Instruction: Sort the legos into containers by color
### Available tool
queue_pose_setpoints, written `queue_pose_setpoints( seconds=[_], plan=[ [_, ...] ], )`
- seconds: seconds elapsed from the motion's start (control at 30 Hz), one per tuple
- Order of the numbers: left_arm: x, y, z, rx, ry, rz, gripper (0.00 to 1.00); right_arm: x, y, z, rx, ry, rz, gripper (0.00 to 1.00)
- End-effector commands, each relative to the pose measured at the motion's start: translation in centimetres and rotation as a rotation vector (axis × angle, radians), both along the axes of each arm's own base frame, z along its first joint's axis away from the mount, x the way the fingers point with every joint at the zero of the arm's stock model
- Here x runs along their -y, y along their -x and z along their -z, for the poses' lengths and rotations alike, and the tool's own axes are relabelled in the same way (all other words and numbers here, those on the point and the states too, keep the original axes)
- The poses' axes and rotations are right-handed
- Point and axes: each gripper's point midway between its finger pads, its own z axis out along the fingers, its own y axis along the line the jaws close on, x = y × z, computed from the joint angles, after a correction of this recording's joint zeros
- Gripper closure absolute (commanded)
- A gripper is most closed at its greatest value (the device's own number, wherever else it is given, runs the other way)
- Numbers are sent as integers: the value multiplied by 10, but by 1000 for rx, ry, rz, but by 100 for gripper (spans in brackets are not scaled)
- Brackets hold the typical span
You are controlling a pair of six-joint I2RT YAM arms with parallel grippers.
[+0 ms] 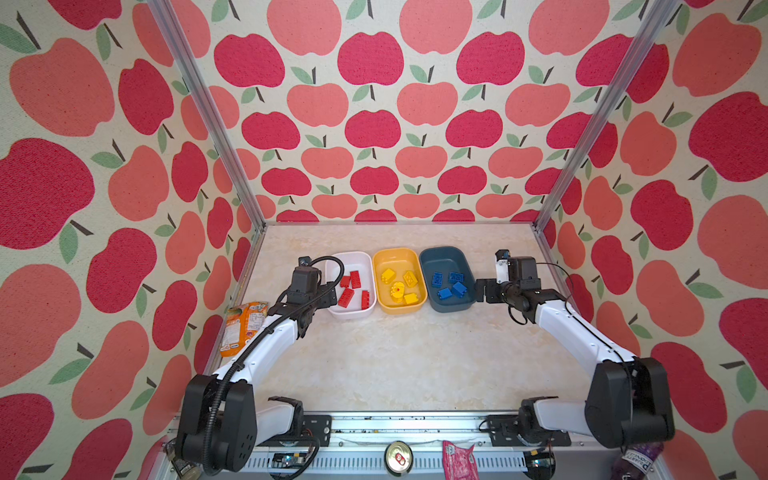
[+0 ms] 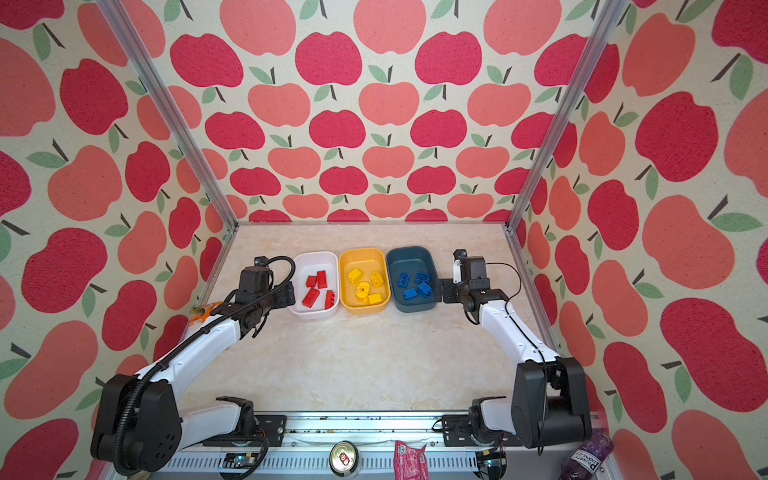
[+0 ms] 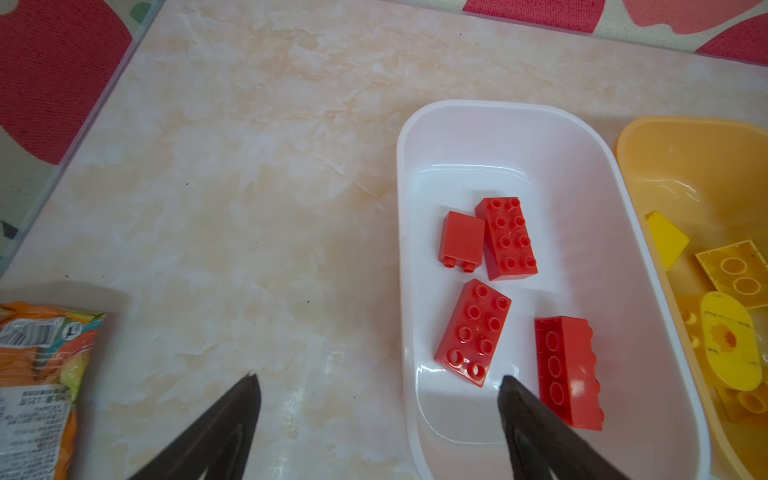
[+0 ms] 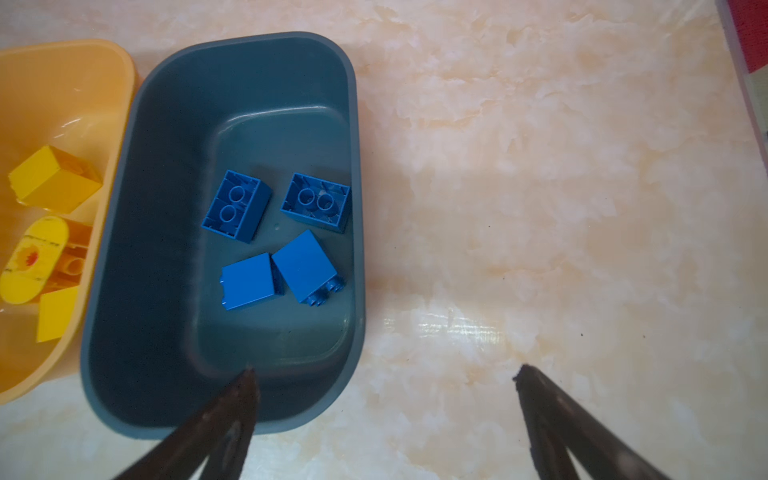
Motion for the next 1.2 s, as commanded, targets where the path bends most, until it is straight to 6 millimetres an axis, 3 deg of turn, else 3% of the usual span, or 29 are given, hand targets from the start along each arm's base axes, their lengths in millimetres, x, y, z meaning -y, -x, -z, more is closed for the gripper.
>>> queue_pose_setpoints(
  seconds=[0.0, 0.33, 0.6, 1.03, 1.17],
  plan=[
    [-13, -15, -17, 142, -40, -2, 8, 17, -21, 1, 126, 40, 12, 1],
    [-51, -25, -8, 250, -118, -40, 9, 38, -34, 26, 287, 99, 1, 1],
    [-65, -30, -4, 345, -130, -52, 9, 36, -40, 14, 431, 90, -7, 1],
    [-89, -35, 29, 374, -153, -135, 9, 42, -28, 30, 530, 69, 13, 1],
    [-91, -37, 35, 366, -154, -145, 8, 45, -34, 30, 512, 79, 34, 1]
  ],
)
